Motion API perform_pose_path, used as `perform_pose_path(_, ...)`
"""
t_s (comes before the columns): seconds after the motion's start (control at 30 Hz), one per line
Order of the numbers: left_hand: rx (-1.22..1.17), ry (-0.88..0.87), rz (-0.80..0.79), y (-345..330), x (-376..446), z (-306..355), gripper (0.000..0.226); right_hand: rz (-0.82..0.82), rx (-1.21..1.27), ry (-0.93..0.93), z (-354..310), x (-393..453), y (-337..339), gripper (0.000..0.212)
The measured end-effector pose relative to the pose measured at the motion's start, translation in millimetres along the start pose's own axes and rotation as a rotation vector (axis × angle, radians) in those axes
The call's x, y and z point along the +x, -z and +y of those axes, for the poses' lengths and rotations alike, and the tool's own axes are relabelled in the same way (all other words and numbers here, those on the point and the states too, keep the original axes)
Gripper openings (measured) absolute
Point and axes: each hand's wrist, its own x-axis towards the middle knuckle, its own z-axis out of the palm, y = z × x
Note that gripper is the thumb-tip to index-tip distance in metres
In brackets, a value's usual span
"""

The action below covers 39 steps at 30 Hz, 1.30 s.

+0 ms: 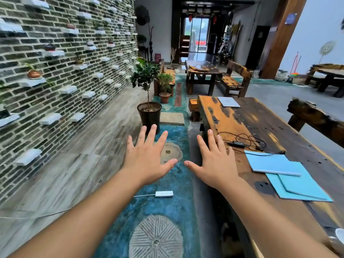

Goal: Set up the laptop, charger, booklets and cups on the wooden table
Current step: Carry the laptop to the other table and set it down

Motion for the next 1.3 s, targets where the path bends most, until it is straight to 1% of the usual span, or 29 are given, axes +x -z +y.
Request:
perform_pose_path(0.03, 0.004, -0.004, -0.019, -4.6, 7.2, -10.1, 0.094, -0.020, -0.004, -0.009, -6.4, 9.4, -5.4, 0.105)
perform_pose_path(0.13, 0.019, -0.012, 0.008, -25.0, 31.2, -40.8, 0.094, 0.001, -0.008, -0.026, -19.7, 39.9, -25.7, 0.104)
perform_pose_path(0.23, 0.020, -0.020, -0.010, -40.9, 49.7, -60.7, 0.095, -0.002, -0.028, -0.030, -32.7, 64.1, -45.1, 0.103)
perform_pose_path(0.43, -0.005, -0.022, -0.058, -62.9, 96.8, -74.4, 0.096, -0.013, -0.018, -0.016, -39.2, 118.2, -70.0, 0.104)
perform_pose_path(0.57, -0.008, -0.025, -0.072, -79.4, 137.8, -74.0, 0.095, -0.016, -0.017, 0.003, -25.5, 159.6, -88.5, 0.103)
perform_pose_path(0.83, -0.025, 0.018, -0.157, -143.5, 270.6, -54.6, 0.093, -0.083, 0.012, 0.005, 37.0, 289.8, -150.9, 0.103)
perform_pose_path(1.03, -0.067, 0.028, -0.172, -172.6, 354.1, -40.0, 0.092, -0.112, 0.008, 0.040, 75.0, 374.1, -169.4, 0.104)
perform_pose_path(1.17, -0.074, 0.043, -0.190, -186.6, 389.6, -46.2, 0.092, -0.141, 0.023, 0.048, 83.7, 417.7, -179.5, 0.104)
perform_pose_path(1.3, -0.095, 0.037, -0.215, -204.4, 429.6, -65.1, 0.092, -0.179, 0.023, 0.054, 77.1, 464.1, -199.8, 0.103)
